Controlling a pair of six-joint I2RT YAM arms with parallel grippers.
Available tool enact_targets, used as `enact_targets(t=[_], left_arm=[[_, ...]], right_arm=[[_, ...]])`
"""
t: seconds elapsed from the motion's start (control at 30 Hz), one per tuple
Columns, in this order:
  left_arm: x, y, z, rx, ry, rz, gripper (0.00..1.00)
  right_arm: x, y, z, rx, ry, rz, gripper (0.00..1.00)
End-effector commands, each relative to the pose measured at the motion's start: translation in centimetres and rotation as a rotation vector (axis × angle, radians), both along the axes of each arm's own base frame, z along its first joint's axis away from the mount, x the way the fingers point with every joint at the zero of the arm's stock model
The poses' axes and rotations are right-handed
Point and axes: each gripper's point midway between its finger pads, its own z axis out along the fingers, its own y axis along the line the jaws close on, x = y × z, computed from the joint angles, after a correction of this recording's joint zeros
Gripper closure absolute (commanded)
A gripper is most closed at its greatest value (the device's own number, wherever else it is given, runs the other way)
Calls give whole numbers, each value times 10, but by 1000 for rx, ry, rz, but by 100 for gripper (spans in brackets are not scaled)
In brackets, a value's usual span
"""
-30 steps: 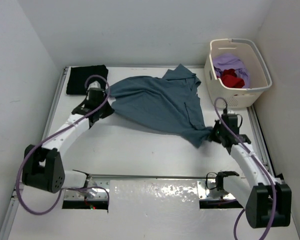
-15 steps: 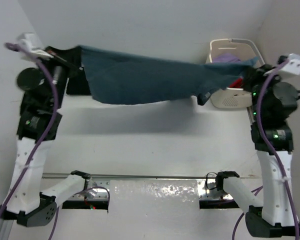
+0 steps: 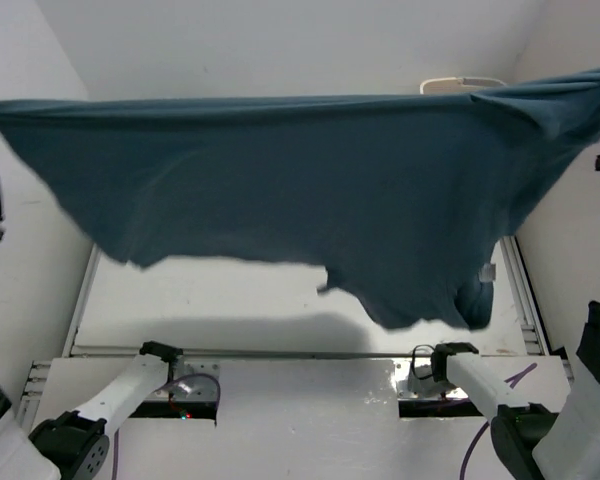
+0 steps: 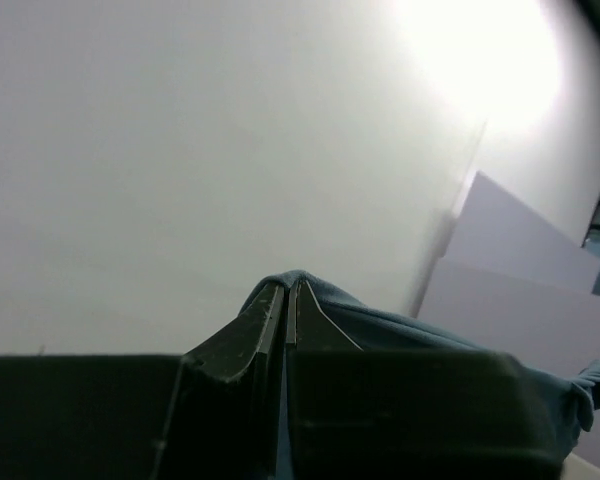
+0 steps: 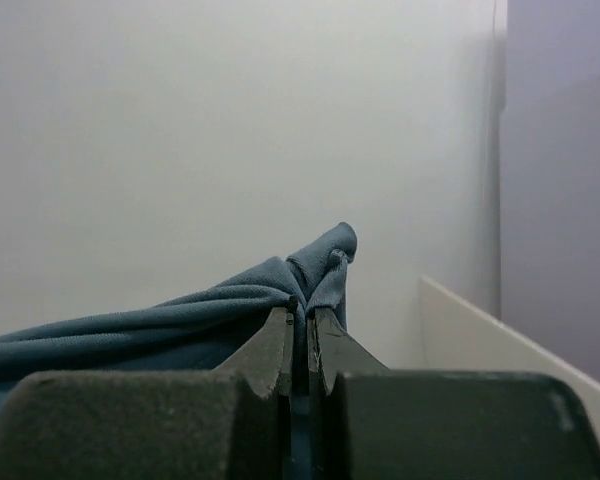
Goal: Fold and stack the t-shirts
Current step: Flatten out the tshirt
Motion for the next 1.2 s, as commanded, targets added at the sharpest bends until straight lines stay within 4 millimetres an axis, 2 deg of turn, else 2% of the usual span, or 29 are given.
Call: enact_targets(t=[0.0, 0.07, 0.13, 0.23, 0.27, 0.33, 0.37, 0.43, 0.47, 0.5, 0.53, 0.57, 0.6, 0.63, 0.67, 0.7, 0.73, 0.77, 0.8, 0.83, 0.87, 0.9, 0.93, 0.97, 1.0, 1.03, 1.1, 1.17], left_arm=[[-9, 7, 3, -16, -8, 26, 100], [-9, 6, 4, -22, -6, 15, 100], [-2, 6, 1, -30, 13, 20, 100], [35, 2, -17, -45, 97, 28, 100], [64, -2, -38, -40, 170, 36, 100], [94, 6, -63, -80, 255, 101, 100], [124, 5, -94, -82, 347, 134, 100], [155, 17, -130, -111, 440, 230, 100], [181, 18, -172, -100, 538, 272, 100], [193, 24, -193, -118, 582, 321, 100], [205, 25, -211, -120, 616, 348, 100], [229, 25, -257, -94, 718, 390, 100], [242, 24, -281, -82, 765, 408, 100], [262, 25, -310, -64, 823, 446, 100], [276, 23, -353, -33, 904, 468, 100], [285, 23, -376, -18, 956, 482, 100], [306, 19, -421, 36, 1058, 496, 100], [315, 20, -441, 55, 1109, 507, 100], [323, 21, -458, 70, 1166, 517, 100], [335, 23, -494, 117, 1285, 535, 71], [340, 26, -508, 121, 1337, 552, 55], [339, 31, -522, 147, 1399, 576, 34], [352, 32, -530, 156, 1428, 590, 25], [355, 31, -534, 168, 1443, 588, 24], [362, 26, -532, 176, 1436, 555, 6], [368, 22, -528, 176, 1420, 535, 0], [377, 10, -520, 164, 1380, 458, 0], [378, 1, -522, 162, 1379, 406, 0]], right_arm=[[-7, -14, 17, -33, -37, -101, 100], [-3, -13, 21, -50, -39, -104, 100], [13, -14, 18, -51, -22, -113, 100], [52, -13, -2, -58, 68, -109, 100], [75, -9, -19, -58, 112, -86, 100], [107, -2, -46, -69, 174, -47, 100], [132, 3, -73, -58, 232, -16, 100], [167, 18, -110, -56, 305, 71, 100], [193, 24, -154, -44, 393, 103, 100], [205, 35, -168, -61, 401, 163, 100], [217, 36, -189, -48, 438, 170, 100], [239, 43, -240, -20, 540, 215, 100], [250, 48, -257, -22, 549, 239, 100], [261, 51, -298, 11, 624, 261, 100], [279, 54, -327, 13, 674, 277, 100], [289, 57, -351, 12, 721, 293, 99], [297, 64, -371, 19, 771, 329, 91], [314, 69, -417, 19, 887, 358, 77], [320, 75, -437, 17, 940, 390, 65], [327, 85, -441, 15, 966, 453, 58], [334, 93, -474, 23, 1054, 492, 28], [333, 99, -484, 25, 1094, 513, 13], [336, 102, -483, -8, 1099, 520, 2], [335, 107, -487, -29, 1115, 511, 1], [334, 110, -487, -48, 1119, 501, 1], [334, 112, -483, -64, 1118, 494, 1], [326, 116, -485, -62, 1150, 504, 1], [316, 121, -493, -67, 1186, 495, 1]])
